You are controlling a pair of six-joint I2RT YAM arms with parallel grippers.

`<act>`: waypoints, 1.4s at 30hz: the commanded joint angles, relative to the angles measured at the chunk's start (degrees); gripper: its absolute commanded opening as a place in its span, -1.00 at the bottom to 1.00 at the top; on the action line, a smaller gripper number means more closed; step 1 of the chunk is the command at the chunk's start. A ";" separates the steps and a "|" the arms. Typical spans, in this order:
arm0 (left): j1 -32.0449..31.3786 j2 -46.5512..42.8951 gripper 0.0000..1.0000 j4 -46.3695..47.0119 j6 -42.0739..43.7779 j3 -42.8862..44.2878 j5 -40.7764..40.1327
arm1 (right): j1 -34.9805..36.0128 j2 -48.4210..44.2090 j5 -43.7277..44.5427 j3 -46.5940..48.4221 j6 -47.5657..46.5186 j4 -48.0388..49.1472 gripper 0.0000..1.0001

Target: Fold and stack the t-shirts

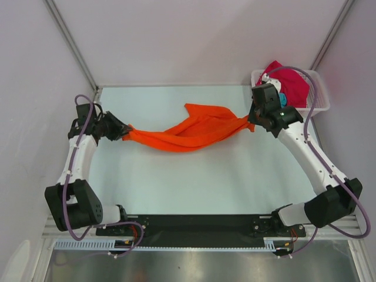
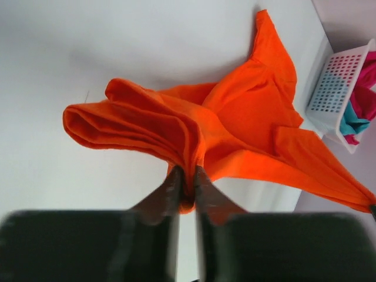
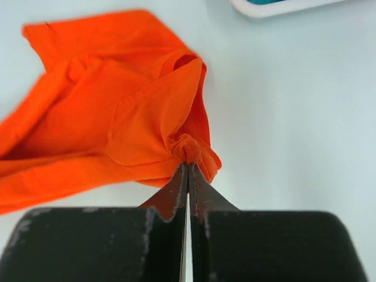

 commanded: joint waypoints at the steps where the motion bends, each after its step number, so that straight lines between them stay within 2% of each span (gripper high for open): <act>1: 0.67 -1.82 -0.01 1.27 1.33 -3.48 0.42 | 0.43 -1.89 2.60 -1.88 2.02 -2.39 -0.75; 2: 0.67 -1.91 0.17 1.10 1.33 -4.18 -0.11 | 0.52 -1.89 2.34 -2.14 2.03 -3.09 -0.57; 3: 0.58 -2.00 0.31 0.92 1.07 -4.36 -0.46 | 0.61 -1.89 2.34 -2.41 2.03 -3.45 -0.23; 4: 0.58 -2.08 0.46 0.92 0.89 -4.62 -0.81 | 0.61 -1.89 2.25 -2.41 1.94 -3.63 -0.07; 6: 0.67 -2.09 0.57 0.92 0.28 -4.36 -1.43 | 0.52 -1.63 2.42 -2.32 1.68 -4.07 0.20; 7: 0.58 -2.17 0.59 0.92 0.10 -4.10 -1.69 | 0.52 -1.45 2.43 -1.71 1.24 -3.81 0.24; 12: 0.58 -1.65 0.61 1.62 -1.39 -1.55 -2.22 | 0.00 3.11 1.02 2.33 -0.61 -1.79 0.29; 16: 0.58 -0.07 0.62 2.85 -1.74 -1.29 -1.87 | -0.01 14.94 -1.96 10.23 -2.19 -0.38 0.29; 20: 0.58 1.34 0.62 2.85 -0.34 -1.99 -1.34 | 0.52 25.95 -5.83 22.86 -3.16 -0.90 0.29; 26: 0.58 1.17 0.61 2.15 2.29 -3.57 0.67 | 0.52 38.95 -10.49 32.29 -3.42 0.76 0.28; 29: 0.58 -0.15 0.62 1.71 3.09 -4.54 1.91 | 0.00 47.99 -12.34 41.50 -4.56 -0.63 0.27; 33: 0.58 -3.13 0.61 1.01 3.62 -6.11 2.17 | -0.27 58.63 -13.57 58.37 -6.14 -5.64 0.25; 36: 0.58 -5.68 0.61 0.92 3.79 -7.87 2.61 | -0.71 62.52 -15.06 60.61 -6.06 -4.52 0.24; 42: 0.58 -7.80 0.61 0.13 4.50 -9.90 2.70 | -2.11 63.68 -17.61 56.31 -4.57 -1.00 0.22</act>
